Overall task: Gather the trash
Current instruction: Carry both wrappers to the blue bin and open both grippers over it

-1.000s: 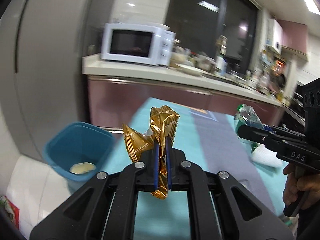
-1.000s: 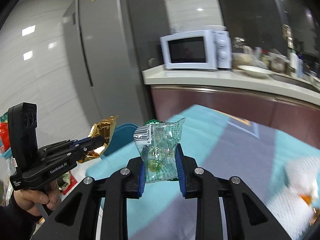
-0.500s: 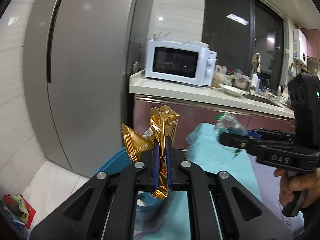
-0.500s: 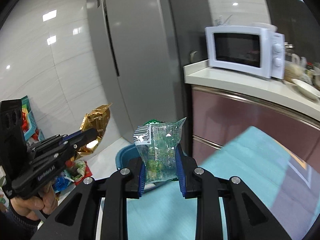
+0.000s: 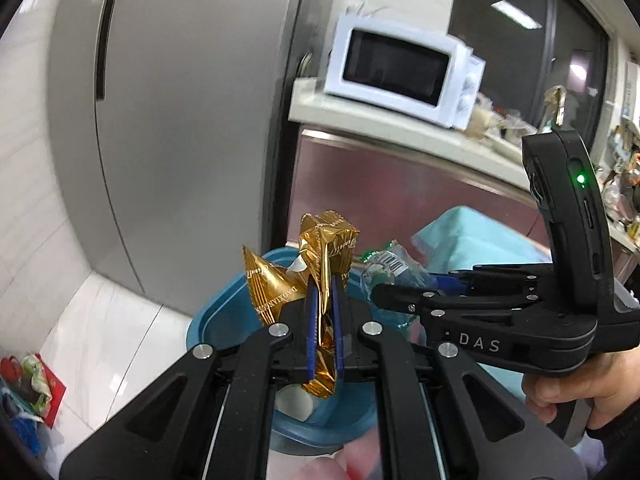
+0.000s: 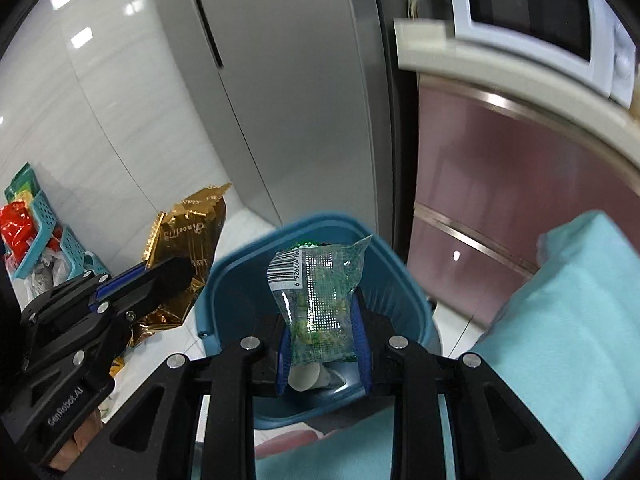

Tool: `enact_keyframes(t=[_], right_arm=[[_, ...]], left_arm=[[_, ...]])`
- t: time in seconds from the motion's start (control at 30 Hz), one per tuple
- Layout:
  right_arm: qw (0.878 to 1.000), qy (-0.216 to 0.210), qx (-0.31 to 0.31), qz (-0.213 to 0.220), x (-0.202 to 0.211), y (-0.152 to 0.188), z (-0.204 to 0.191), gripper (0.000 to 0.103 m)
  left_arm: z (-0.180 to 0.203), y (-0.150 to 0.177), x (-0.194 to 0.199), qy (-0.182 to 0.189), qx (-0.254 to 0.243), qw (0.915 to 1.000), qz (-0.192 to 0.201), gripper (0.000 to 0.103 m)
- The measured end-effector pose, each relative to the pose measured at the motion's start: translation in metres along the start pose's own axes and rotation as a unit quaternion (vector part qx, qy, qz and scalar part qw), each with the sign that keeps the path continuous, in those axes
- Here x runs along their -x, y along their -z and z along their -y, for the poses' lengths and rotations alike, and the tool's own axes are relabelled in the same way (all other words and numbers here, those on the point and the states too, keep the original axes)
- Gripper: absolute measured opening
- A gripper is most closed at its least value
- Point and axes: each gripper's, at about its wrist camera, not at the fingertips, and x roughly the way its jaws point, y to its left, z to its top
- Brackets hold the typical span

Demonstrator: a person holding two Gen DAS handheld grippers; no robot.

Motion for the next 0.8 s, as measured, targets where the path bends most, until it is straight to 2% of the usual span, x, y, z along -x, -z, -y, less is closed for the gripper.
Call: enact_keyframes(t=[0.2, 0.3, 0.4, 0.47, 0.53, 0.6, 0.67, 0.73, 0.8], right_arm=[[0.998, 0.006, 0.001, -0.058, -0.040, -0.001, 0.003, 0.024], [0.997, 0.013, 0.011, -0.069, -0.047, -0.006, 0.000, 0.025], [0.995, 0.013, 0.018, -0.095, -0.056, -0.005, -0.002, 0.027], [0.995, 0.019, 0.024, -0.098, -0.056, -0.004, -0.006, 0.032], [0.994, 0.024, 0.024, -0.101, -0.059, -0.004, -0.006, 0.034], [0.995, 0.023, 0.020, -0.100, -0.059, -0.004, -0.004, 0.037], [0.995, 0.027, 0.010, -0.100, -0.059, -0.004, 0.000, 0.042], [0.995, 0.027, 0.000, -0.100, -0.059, -0.005, 0.004, 0.055], [0.995, 0.028, -0.005, -0.093, -0.056, -0.005, 0.006, 0.057]], left_arm=[[-0.018, 0.016, -0.052, -0.001, 0.021, 0.9981, -0.058, 0.007], [-0.025, 0.024, -0.071, -0.006, 0.026, 0.9965, -0.079, 0.008], [-0.030, 0.031, -0.080, -0.006, 0.030, 0.9951, -0.094, 0.013], [-0.030, 0.035, -0.081, -0.003, 0.031, 0.9945, -0.099, 0.023], [-0.031, 0.037, -0.082, -0.007, 0.031, 0.9944, -0.100, 0.025], [-0.031, 0.038, -0.079, -0.013, 0.036, 0.9947, -0.095, 0.032], [-0.034, 0.036, -0.078, -0.021, 0.044, 0.9948, -0.089, 0.047], [-0.038, 0.033, -0.075, -0.019, 0.053, 0.9947, -0.086, 0.051], [-0.040, 0.031, -0.070, -0.025, 0.054, 0.9950, -0.080, 0.059]])
